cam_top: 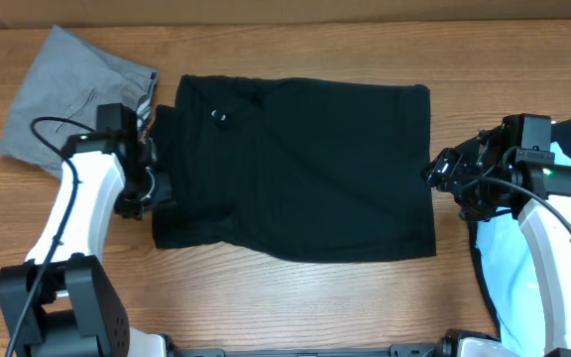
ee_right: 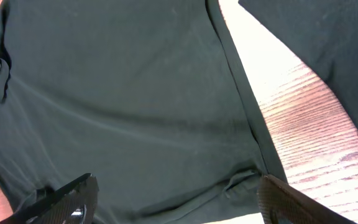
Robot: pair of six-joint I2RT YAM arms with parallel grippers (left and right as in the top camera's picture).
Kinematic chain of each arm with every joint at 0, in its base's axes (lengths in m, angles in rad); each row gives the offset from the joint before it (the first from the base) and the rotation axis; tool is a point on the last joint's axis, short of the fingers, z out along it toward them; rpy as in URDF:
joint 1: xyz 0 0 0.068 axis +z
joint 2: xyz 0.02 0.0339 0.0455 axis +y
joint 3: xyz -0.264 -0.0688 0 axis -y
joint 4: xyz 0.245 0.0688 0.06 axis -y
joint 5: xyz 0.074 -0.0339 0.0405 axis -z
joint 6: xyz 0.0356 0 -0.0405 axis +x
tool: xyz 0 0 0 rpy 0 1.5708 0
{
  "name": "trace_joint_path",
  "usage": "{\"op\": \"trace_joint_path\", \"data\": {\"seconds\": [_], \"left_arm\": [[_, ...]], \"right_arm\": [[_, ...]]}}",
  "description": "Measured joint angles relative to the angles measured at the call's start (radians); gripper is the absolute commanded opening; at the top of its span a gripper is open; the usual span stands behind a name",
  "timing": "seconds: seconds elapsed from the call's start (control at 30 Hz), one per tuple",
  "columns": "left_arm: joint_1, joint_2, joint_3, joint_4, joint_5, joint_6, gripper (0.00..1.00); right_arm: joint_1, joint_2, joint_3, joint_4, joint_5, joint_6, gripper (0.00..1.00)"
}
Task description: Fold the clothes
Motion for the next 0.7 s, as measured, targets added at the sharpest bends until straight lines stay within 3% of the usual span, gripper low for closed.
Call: {"op": "trace_joint_path", "data": {"seconds": [0.2, 0.57, 0.7], "left_arm": [[-0.006, 0.0, -0.068, 0.034, 0.027, 0.033, 0.5], [-0.059, 0.0, -0.162, 0.142, 0.071, 0.091, 0.07], [-0.063, 0.0, -0.162, 0.145, 0.083, 0.095, 0.04]], "right_arm": [[0.0, 0.0, 0.0, 0.0, 0.0, 0.0, 0.85], [0.0, 0.0, 0.0, 0.0, 0.0, 0.0, 0.85], [0.0, 0.0, 0.0, 0.0, 0.0, 0.0, 0.85]]}}
